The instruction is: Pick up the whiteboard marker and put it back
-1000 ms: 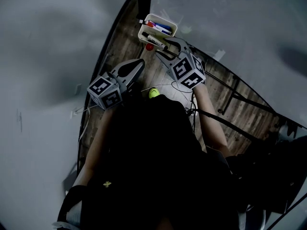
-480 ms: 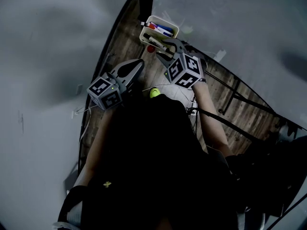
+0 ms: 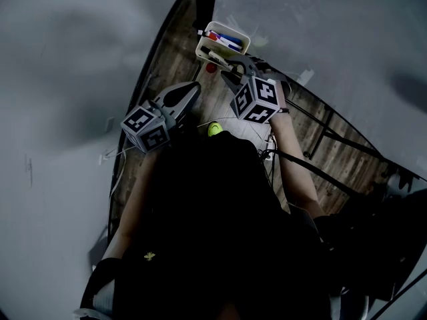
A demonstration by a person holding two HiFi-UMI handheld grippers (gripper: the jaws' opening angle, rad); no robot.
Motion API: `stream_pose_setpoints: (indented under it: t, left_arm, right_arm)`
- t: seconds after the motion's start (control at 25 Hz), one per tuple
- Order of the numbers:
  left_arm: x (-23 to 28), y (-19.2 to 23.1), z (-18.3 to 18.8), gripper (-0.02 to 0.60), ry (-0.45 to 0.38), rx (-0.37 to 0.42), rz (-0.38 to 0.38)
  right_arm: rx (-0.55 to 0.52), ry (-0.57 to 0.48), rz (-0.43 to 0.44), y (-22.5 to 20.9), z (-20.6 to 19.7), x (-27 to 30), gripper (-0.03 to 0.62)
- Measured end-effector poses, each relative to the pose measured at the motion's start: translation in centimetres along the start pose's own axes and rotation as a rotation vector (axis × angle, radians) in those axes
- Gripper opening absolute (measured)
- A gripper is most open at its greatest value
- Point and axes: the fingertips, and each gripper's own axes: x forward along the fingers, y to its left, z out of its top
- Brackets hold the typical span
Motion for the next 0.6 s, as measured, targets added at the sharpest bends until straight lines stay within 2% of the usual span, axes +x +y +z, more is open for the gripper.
stream_pose_setpoints:
  t: [0.28,0.6]
  left_arm:
    - [-0.6,-0.3,-0.2,0.014,-0.017,0.0,0.003]
    - [-1.0,-0.9,-1.1,0.014,-0.019,0.003,0.008]
  right_arm:
    - [0.028,-0.02,-0.005,-0.1,0.2,-0.4,0.101]
    - [0.06,-0.045,-0.017,-0.2,0.3,-1.2,0.092]
